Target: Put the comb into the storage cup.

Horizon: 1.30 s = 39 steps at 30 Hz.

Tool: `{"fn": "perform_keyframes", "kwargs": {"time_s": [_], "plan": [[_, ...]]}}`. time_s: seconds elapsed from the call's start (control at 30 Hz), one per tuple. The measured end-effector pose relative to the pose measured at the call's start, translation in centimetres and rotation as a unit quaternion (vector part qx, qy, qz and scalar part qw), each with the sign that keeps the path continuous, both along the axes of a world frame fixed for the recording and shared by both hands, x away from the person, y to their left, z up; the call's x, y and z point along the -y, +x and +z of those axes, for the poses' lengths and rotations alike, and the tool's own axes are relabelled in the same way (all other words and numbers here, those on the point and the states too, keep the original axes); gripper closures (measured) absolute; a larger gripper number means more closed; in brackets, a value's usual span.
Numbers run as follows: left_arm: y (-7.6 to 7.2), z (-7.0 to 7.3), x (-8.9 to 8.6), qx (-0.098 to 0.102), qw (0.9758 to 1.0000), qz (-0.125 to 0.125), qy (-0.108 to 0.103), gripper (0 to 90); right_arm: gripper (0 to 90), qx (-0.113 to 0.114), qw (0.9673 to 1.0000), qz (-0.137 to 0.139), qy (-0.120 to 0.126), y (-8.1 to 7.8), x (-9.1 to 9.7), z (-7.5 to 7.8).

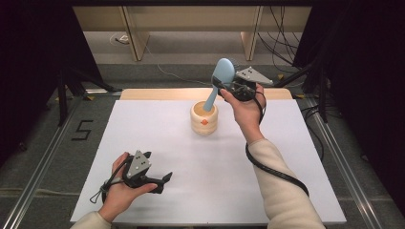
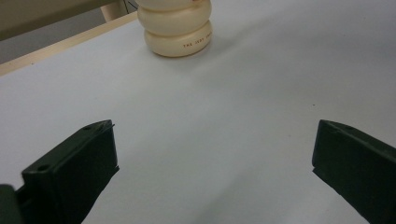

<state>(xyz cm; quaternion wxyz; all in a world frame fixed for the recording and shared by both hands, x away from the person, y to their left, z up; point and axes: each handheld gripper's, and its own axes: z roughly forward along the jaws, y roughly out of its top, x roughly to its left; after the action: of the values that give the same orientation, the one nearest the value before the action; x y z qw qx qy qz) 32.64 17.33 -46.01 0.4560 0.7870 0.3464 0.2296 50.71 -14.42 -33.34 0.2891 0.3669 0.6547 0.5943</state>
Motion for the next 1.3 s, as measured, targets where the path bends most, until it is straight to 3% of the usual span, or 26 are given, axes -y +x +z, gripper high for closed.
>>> {"fn": "perform_keyframes", "kwargs": {"time_s": [1.3], "plan": [[0.0, 0.0, 0.1, -0.001, 1.0, -0.001, 0.001, 0.0, 50.4, -0.03, 0.9994, -0.006, -0.015, 1.5, -1.5, -3.1]]}}
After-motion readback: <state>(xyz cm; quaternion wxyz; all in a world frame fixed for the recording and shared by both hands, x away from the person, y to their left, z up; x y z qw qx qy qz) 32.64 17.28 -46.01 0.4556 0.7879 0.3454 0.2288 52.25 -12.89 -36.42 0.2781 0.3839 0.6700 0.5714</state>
